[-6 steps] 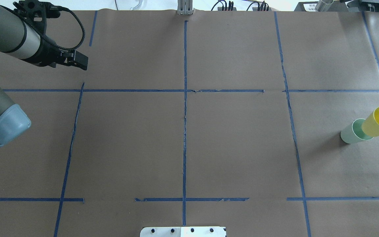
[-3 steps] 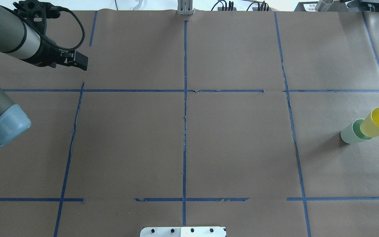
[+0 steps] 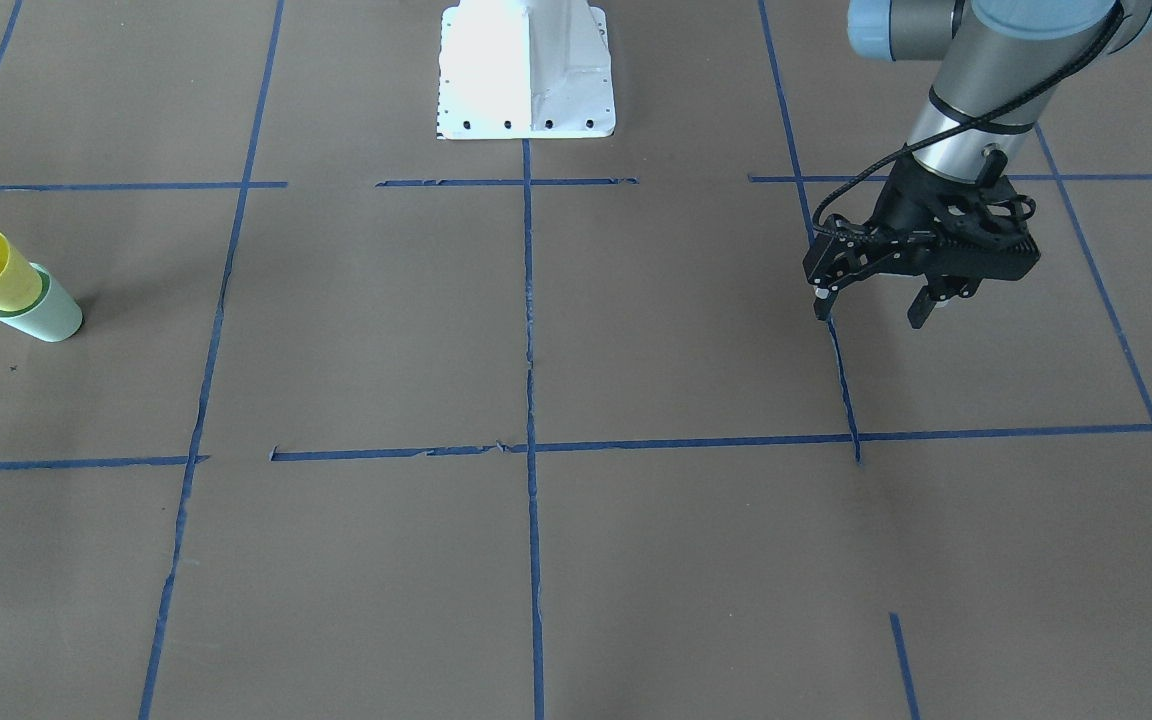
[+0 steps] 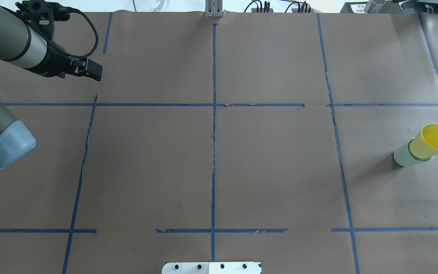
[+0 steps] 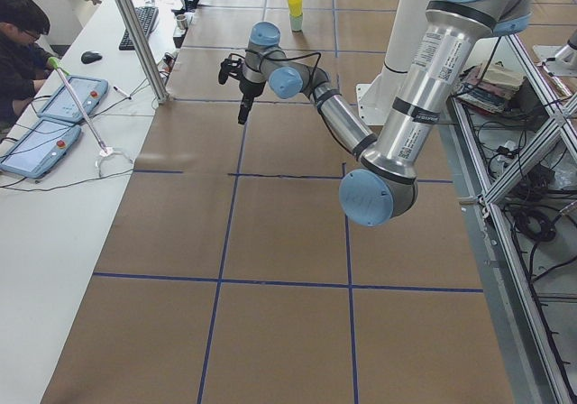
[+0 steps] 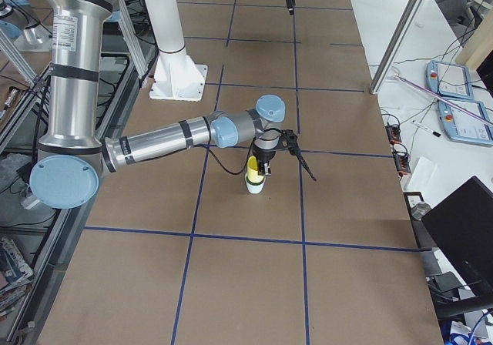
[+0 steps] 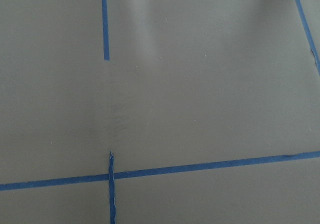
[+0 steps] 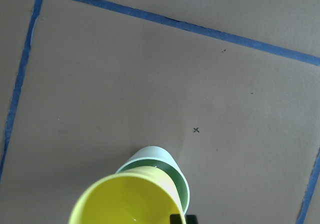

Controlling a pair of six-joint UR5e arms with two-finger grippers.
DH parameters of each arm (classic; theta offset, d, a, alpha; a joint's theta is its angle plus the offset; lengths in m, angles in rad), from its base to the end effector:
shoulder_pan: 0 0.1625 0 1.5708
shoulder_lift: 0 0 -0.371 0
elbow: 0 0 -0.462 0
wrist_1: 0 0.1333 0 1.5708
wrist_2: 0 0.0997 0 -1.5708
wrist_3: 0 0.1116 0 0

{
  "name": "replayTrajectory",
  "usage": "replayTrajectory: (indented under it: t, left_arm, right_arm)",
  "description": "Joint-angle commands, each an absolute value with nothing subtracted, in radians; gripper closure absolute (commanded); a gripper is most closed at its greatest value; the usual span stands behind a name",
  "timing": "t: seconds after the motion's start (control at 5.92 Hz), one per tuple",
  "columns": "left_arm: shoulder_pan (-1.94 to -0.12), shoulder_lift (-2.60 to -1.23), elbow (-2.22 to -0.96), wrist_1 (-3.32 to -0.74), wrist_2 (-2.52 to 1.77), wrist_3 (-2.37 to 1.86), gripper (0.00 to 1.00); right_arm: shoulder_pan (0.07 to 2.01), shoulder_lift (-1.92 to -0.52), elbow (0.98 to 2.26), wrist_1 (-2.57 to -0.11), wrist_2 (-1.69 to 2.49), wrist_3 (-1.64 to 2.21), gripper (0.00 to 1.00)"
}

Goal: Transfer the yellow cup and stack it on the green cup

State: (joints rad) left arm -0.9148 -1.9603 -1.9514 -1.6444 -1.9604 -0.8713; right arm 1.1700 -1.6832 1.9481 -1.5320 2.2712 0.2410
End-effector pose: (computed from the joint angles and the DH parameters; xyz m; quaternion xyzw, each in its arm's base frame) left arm 0.3036 -0.5435 0.1782 0.1680 0.4054 -0.0174 0.8984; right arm -0.1483 -0.5073 0.4618 0.0279 -0.3666 -0.1258 0.9214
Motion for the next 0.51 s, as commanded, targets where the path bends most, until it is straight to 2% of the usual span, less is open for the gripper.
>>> replayTrajectory:
  t: [0.0, 0.17, 0.34]
  left_arm:
    - [-0.914, -1.96, -1.956, -1.646, -1.96, -0.871, 0.0]
    - [-0.914, -1.96, -1.956, -1.646, -1.962, -0.871, 0.0]
    - [-0.914, -1.959, -1.954, -1.641, -1.98, -0.861, 0.0]
  right_arm:
    - [1.163, -1.661, 1.909, -1.534, 2.275, 0.244, 0.05]
    - [1.164, -1.663, 1.902, -1.532, 2.272, 0.241, 0.0]
    - [1.167, -1.677, 1.904, -1.531, 2.272, 0.223, 0.0]
